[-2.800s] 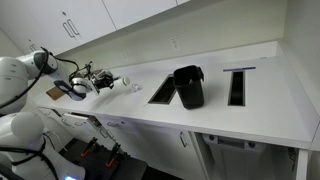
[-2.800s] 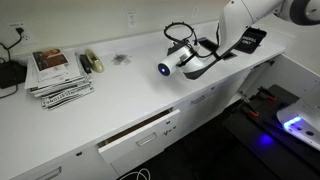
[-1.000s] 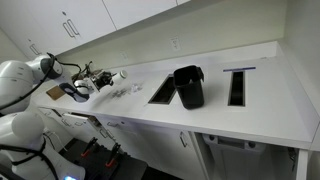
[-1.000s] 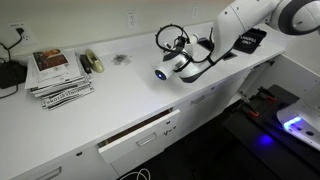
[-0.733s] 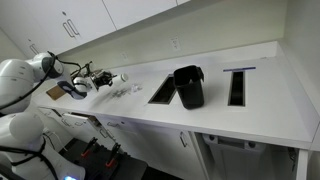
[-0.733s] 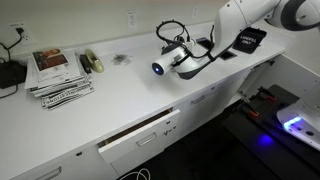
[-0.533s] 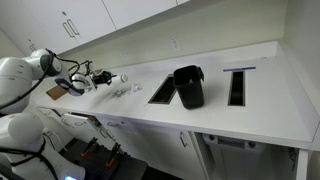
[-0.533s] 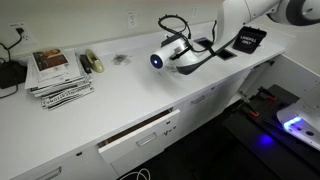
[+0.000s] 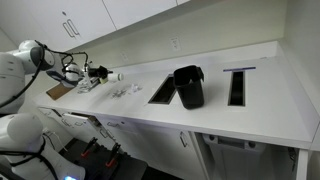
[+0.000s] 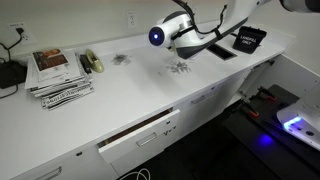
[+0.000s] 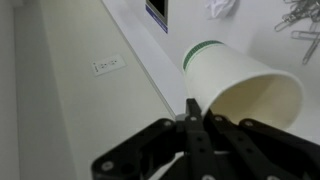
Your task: Pour the contents in the cup onto the counter top
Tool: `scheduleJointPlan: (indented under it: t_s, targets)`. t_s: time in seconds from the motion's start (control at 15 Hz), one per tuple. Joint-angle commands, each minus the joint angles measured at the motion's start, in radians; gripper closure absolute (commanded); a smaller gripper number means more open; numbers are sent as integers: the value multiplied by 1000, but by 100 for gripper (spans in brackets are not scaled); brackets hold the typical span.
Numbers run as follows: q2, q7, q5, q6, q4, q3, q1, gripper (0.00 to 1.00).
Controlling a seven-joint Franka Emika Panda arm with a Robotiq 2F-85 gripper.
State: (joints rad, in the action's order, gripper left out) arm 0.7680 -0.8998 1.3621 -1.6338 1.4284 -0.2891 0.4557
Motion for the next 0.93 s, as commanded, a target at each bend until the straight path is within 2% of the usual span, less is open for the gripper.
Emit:
scheduleJointPlan:
  t_s: [0.0,0.53,0.87]
  targets:
    - [-72,-65,-82,-139,50,-1,-33,99]
    - [-129,-62,-177,-503,82,15,-49,99]
    - [-156,-9,-271,-638,103,19,-45,99]
